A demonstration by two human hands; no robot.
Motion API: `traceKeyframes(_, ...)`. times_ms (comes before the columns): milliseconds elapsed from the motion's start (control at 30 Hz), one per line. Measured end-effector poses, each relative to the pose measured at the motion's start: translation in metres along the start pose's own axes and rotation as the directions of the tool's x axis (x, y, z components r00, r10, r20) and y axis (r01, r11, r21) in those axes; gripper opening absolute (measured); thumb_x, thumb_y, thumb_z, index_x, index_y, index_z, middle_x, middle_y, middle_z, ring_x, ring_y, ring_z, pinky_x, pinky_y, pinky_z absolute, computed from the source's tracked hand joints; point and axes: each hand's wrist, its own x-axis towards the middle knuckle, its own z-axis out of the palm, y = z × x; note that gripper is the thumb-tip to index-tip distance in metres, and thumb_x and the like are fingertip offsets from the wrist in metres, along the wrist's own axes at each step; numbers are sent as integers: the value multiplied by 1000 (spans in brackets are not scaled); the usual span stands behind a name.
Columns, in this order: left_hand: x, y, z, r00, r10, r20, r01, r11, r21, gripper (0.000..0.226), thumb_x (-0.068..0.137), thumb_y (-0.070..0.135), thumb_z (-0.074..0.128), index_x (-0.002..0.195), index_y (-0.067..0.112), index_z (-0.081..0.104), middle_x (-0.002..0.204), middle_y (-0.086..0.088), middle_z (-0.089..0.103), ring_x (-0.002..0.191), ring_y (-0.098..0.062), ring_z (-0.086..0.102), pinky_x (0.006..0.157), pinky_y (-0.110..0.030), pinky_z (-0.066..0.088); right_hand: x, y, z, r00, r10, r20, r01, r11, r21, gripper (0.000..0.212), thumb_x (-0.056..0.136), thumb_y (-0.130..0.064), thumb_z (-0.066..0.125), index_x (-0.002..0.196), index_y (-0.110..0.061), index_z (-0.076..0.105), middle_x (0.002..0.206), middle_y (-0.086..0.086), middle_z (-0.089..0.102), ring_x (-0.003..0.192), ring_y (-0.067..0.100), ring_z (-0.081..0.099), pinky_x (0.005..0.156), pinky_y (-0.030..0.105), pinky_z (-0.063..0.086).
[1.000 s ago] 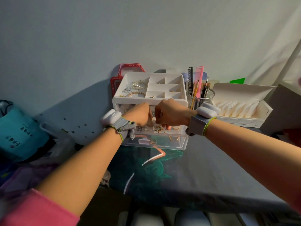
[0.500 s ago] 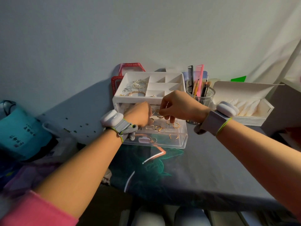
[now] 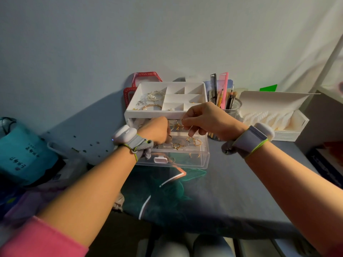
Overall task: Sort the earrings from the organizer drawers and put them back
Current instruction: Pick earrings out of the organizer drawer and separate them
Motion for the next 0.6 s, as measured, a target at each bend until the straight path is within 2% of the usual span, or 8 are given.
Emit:
traceKeyframes(100,-1,0,-1,1000,-6,7,6,999,-37,19,82,16,76,97,13,66,84,-1,60,79,-22,59,63,-30,47,-1,2,-2,1000,-2,-6,2,997,75,10,88,-7,64,93,1,67,81,19,69,51,7,64,42,13,39)
traceKeyframes(200,-4,1,-2,1000,6,26,-5,998,-60,14,82,14,76,91,16,65,81,1,60,74,-17,55,54,-25,43,-3,4,-3,1000,8,-21,-5,991,136,19,90,-9,64,100,7,66,78,12,67,51,5,64,43,14,38)
traceKeyframes(267,-6,1,-4,999,19,35,-17,997,-76,14,82,16,77,88,18,65,80,1,60,73,-17,54,49,-23,40,-4,4,-4,1000,16,-24,-11,984,179,18,89,-11,65,97,5,66,79,12,68,51,6,64,43,14,38)
traceKeyframes(367,-9,1,-11,999,53,11,-52,991,-120,10,84,15,74,92,14,70,83,-2,65,70,-15,55,53,-22,41,-5,6,-5,1000,19,-14,-15,969,247,9,88,-12,66,86,-4,66,81,13,69,53,8,65,43,14,39)
traceKeyframes(433,-11,2,-19,996,85,-14,-86,959,-271,10,85,12,71,94,7,72,76,-2,66,56,-10,52,47,-19,39,-6,7,-7,1000,24,-7,-21,954,298,7,88,-11,66,83,-6,66,83,15,69,54,8,65,43,14,38)
traceKeyframes(500,-14,3,-29,995,101,-23,-101,881,-462,7,85,9,70,91,9,72,66,-1,67,43,-4,47,38,-15,34,-7,9,-10,999,42,2,-40,925,379,6,89,-9,63,86,-5,65,83,14,69,54,8,64,42,14,37)
traceKeyframes(600,-20,6,-43,991,130,-36,-124,761,-637,4,83,11,73,85,14,74,65,2,71,41,-2,45,36,-14,30,-9,11,-15,999,51,19,-54,876,479,6,90,-6,60,85,-5,64,83,14,68,54,8,63,42,13,37)
